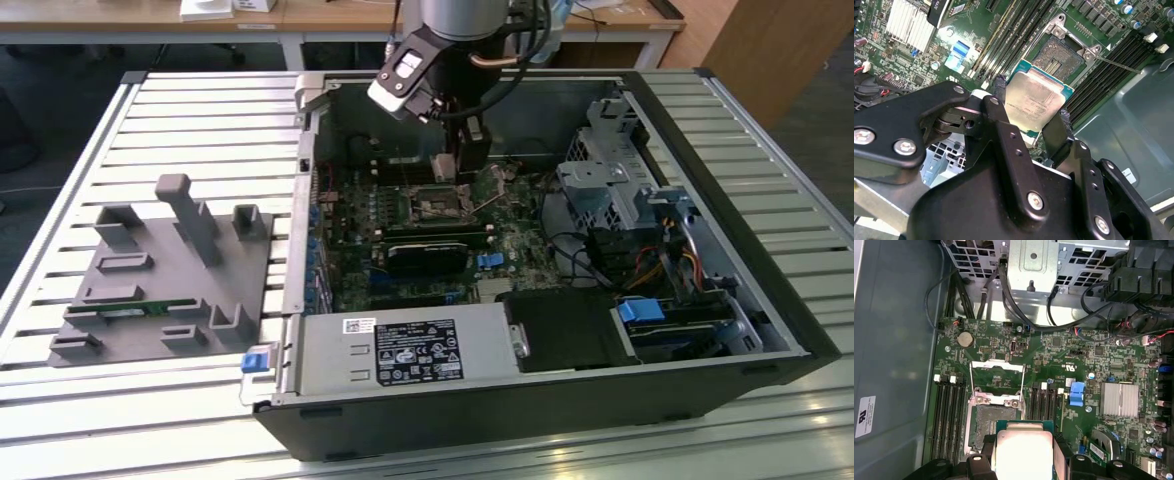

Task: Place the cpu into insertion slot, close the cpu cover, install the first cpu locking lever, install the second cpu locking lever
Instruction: 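Place the cpu into insertion slot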

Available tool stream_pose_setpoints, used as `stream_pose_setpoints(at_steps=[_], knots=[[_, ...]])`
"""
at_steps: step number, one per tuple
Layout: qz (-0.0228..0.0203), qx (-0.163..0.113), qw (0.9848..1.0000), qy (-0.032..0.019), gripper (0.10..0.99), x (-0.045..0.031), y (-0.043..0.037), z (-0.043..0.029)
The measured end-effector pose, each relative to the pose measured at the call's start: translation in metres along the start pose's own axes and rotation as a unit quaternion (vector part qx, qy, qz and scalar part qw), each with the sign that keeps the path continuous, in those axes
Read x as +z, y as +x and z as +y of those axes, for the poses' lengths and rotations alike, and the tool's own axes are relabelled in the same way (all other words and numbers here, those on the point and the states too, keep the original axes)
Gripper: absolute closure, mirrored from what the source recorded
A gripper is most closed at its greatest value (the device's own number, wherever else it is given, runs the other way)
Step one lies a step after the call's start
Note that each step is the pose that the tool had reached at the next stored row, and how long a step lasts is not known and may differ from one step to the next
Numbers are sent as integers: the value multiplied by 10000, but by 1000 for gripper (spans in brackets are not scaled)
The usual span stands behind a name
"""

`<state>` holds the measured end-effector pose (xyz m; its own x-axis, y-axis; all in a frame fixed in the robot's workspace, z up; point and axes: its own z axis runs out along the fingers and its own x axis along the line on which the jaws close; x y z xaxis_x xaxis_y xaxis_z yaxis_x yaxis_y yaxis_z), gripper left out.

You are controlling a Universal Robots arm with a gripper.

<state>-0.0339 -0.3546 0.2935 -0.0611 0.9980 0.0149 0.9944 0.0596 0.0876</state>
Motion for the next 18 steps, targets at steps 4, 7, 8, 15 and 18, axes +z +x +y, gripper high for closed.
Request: stream_pose_setpoints(at_steps=[4,7,8,15,18], knots=[[0,0,10000,0,545,12,0,-1],[0,0,10000,0,545,28,0,-3],[0,0,10000,0,545,38,0,-3],[-62,22,10000,2,545,114,6,-10],[-59,23,10000,0,545,148,20,-12]])
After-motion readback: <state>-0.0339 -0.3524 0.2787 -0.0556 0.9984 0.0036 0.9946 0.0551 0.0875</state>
